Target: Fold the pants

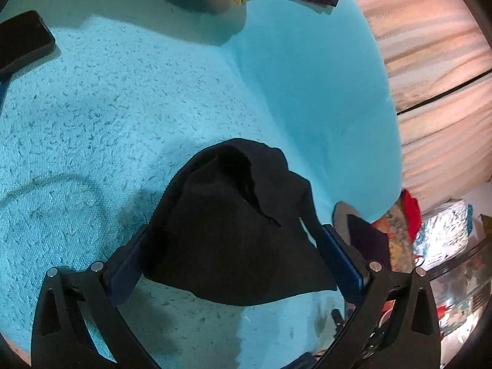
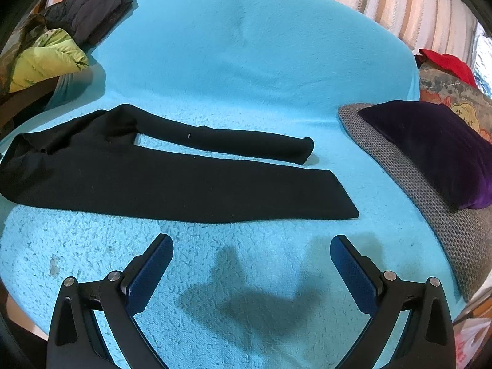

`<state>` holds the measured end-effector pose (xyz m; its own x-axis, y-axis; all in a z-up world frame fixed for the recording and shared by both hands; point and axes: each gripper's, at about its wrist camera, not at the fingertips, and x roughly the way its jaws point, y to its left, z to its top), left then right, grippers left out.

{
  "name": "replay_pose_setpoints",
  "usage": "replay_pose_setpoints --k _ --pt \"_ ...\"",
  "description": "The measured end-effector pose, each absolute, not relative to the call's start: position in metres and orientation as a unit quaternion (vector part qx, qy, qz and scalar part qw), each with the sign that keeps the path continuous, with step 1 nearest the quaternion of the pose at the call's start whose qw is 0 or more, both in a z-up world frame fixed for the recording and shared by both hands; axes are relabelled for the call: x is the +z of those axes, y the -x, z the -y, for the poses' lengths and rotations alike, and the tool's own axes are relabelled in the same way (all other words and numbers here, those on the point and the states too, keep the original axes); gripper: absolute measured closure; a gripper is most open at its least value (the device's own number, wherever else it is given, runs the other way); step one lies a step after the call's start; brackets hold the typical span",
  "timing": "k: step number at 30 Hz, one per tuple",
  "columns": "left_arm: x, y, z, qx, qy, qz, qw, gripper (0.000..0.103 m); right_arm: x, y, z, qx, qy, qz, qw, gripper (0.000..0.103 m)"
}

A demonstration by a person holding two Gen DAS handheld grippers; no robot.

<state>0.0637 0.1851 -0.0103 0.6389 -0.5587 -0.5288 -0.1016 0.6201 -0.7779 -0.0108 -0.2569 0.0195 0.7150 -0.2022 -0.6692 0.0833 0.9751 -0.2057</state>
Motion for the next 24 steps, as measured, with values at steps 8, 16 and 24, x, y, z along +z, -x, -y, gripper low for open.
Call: replay_pose_setpoints --k 8,16,24 --pt "-0.016 -0.058 -0.173 -0.089 0.309 -0.446 0.835 0.096 0.030 0.021 0.272 -0.071 0.034 -0.342 0.936 0.001" --pt "0.004 -0.049 -0.144 -0.090 0.211 -0.412 0.882 0.096 0.066 0.006 0.406 -0.032 -0.150 -0.326 0.933 0.001" --pt "0.006 -0.059 -0.140 -0.092 0.242 -0.410 0.875 0.080 0.007 -0.042 0.512 0.015 -0.398 -0.410 0.820 0.011"
